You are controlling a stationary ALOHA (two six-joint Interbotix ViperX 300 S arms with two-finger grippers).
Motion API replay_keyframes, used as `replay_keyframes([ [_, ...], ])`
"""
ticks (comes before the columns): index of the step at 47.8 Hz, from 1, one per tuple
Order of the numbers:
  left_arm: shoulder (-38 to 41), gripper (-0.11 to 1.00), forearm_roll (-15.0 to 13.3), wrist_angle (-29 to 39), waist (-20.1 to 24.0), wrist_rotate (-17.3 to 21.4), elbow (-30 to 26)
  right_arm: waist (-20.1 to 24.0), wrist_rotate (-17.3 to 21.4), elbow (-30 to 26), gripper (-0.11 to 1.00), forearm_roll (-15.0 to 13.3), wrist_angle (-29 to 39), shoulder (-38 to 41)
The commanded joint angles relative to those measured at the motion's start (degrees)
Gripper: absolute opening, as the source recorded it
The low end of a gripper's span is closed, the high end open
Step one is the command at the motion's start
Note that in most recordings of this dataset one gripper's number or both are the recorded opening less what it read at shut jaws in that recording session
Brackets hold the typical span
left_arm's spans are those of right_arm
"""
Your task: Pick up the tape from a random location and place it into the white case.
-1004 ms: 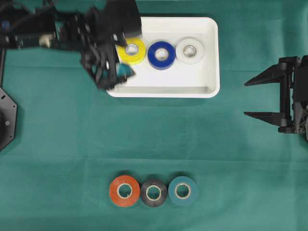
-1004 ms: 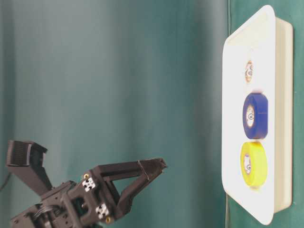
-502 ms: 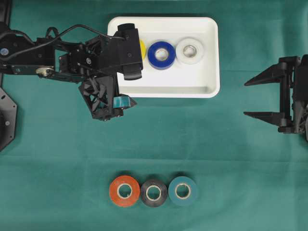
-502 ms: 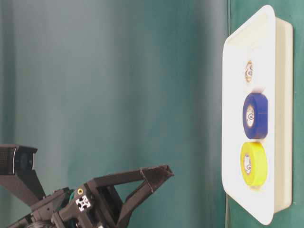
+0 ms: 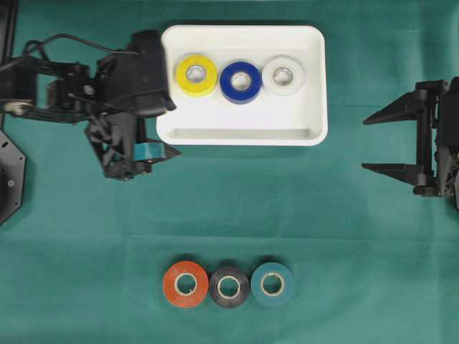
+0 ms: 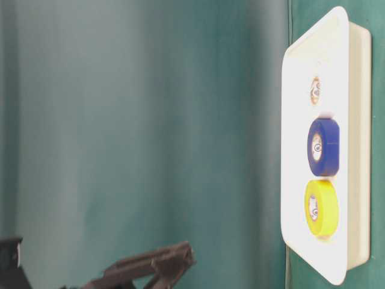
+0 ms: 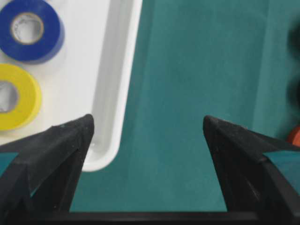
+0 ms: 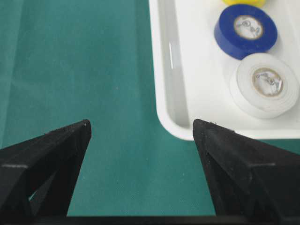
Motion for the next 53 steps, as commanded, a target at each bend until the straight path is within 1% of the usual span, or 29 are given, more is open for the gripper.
replay_keyframes([
  [1, -3.25, 0.96, 0.18, -1.49, -0.09, 0.0, 0.79, -0.09, 0.18, -1.58, 0.87, 0.09, -0.18, 0.09],
  [25, -18.81, 0.96, 0.09, -7.12, -0.09, 0.18, 11.51, -0.09, 0.18, -3.16, 0.87, 0.09, -0.44, 0.18],
  [34, -22.24, 0.96, 0.09, -8.96, -0.53, 0.26, 15.12, -0.09, 0.18, -3.96, 0.87, 0.09, -0.44, 0.18],
  [41, -23.55, 0.96, 0.09, -12.39, -1.14, 0.35, 18.02, -0.09, 0.18, -4.48, 0.87, 0.09, -0.7, 0.18],
  [53, -24.61, 0.96, 0.09, -22.76, -2.64, 0.44, 23.64, -0.09, 0.09, -4.66, 0.87, -0.09, -2.55, 0.18],
])
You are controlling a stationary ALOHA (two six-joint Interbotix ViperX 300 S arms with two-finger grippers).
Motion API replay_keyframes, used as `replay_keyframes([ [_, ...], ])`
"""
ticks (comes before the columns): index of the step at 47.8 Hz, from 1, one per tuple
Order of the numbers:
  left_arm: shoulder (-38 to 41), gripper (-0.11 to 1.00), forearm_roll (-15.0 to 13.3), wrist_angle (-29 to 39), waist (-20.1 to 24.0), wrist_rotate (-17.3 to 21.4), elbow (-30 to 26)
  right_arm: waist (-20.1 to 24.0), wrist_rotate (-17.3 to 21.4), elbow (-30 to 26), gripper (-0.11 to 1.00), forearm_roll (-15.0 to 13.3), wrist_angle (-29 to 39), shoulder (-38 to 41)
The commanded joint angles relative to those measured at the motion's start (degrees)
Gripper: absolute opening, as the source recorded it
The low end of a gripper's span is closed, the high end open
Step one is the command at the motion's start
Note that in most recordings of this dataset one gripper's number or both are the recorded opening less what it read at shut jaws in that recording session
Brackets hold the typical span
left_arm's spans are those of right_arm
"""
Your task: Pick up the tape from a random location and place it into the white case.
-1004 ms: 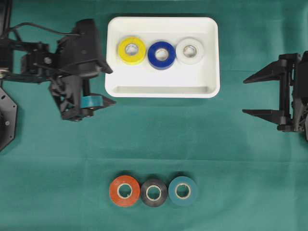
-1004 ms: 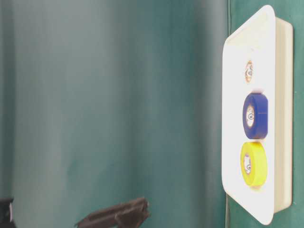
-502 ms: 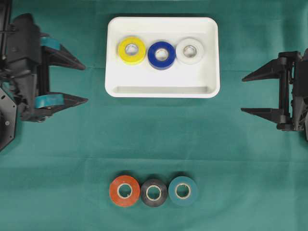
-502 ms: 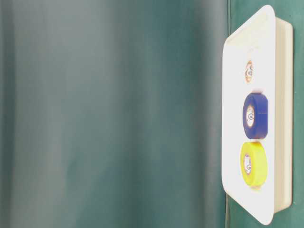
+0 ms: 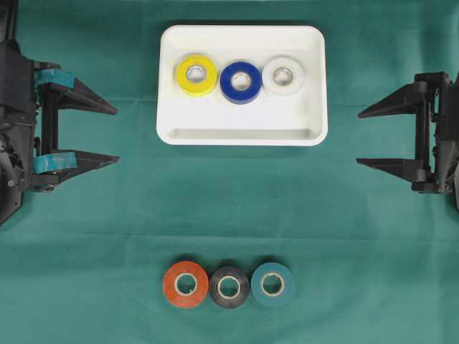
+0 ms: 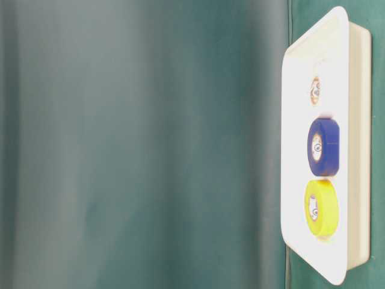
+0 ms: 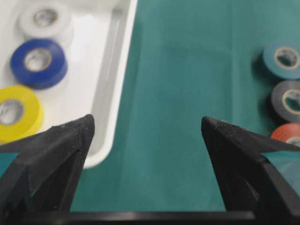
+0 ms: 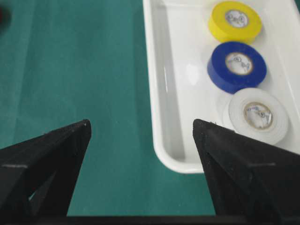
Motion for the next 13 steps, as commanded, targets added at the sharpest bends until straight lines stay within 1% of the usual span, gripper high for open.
replay_keyframes([
  [1, 0.18, 0.96, 0.09, -4.04, -0.53, 0.09, 0.88, -0.09, 0.0, -1.49, 0.87, -0.09, -1.41, 0.09],
  [8, 0.18, 0.96, 0.09, -8.79, -0.53, 1.32, 2.9, -0.09, -0.09, -1.67, 0.87, -0.18, -2.29, 0.09],
  [13, 0.18, 0.96, 0.09, -12.3, -0.53, 2.99, 3.43, -0.09, -0.09, -1.85, 0.87, -0.18, -2.46, 0.09],
])
